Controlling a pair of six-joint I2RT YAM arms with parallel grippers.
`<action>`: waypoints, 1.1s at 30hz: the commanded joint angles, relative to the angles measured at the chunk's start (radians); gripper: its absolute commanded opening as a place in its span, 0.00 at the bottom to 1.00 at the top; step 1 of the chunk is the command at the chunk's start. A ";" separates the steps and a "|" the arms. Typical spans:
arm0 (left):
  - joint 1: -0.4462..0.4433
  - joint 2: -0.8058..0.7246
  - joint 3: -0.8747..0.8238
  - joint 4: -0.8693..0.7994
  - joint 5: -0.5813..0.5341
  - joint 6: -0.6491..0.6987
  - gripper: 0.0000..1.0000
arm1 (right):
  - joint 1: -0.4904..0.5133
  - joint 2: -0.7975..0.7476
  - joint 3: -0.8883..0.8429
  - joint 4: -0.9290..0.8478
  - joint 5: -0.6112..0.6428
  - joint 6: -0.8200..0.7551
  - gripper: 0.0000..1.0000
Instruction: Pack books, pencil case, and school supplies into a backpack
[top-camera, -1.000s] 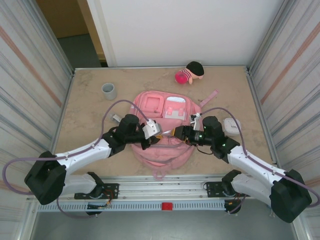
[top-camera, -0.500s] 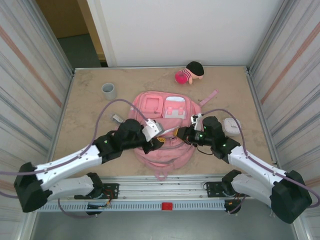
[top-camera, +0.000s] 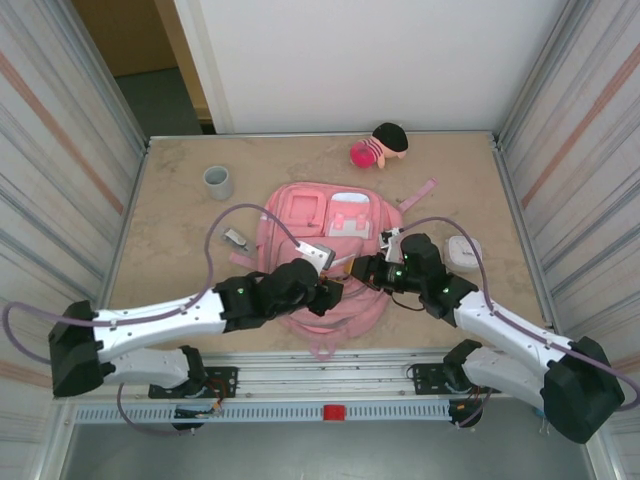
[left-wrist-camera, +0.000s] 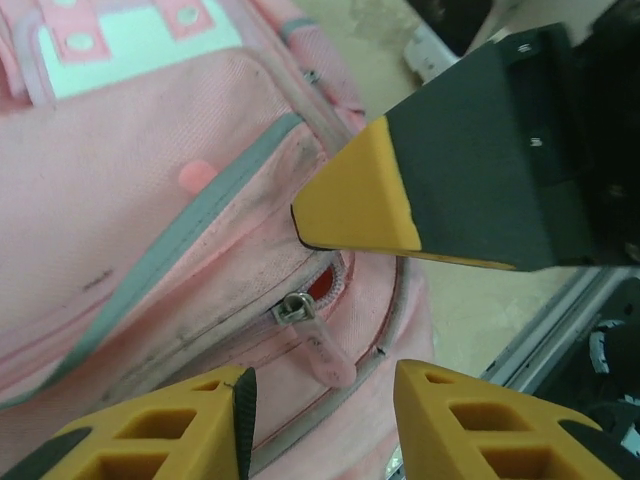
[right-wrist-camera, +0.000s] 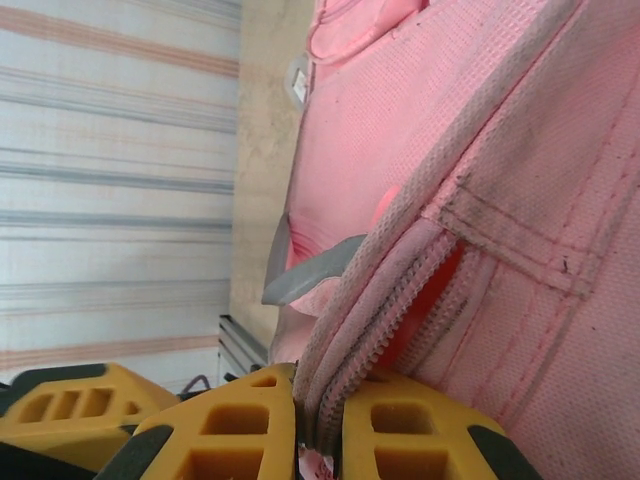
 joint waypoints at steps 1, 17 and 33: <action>-0.024 0.053 0.051 -0.015 -0.053 -0.142 0.42 | 0.012 0.029 0.043 0.052 0.011 -0.051 0.10; -0.015 0.180 0.098 -0.030 -0.158 -0.118 0.43 | 0.026 0.017 0.062 0.056 -0.020 -0.058 0.10; 0.029 0.012 -0.083 -0.058 -0.193 -0.143 0.00 | -0.151 -0.077 0.016 -0.046 -0.106 -0.101 0.09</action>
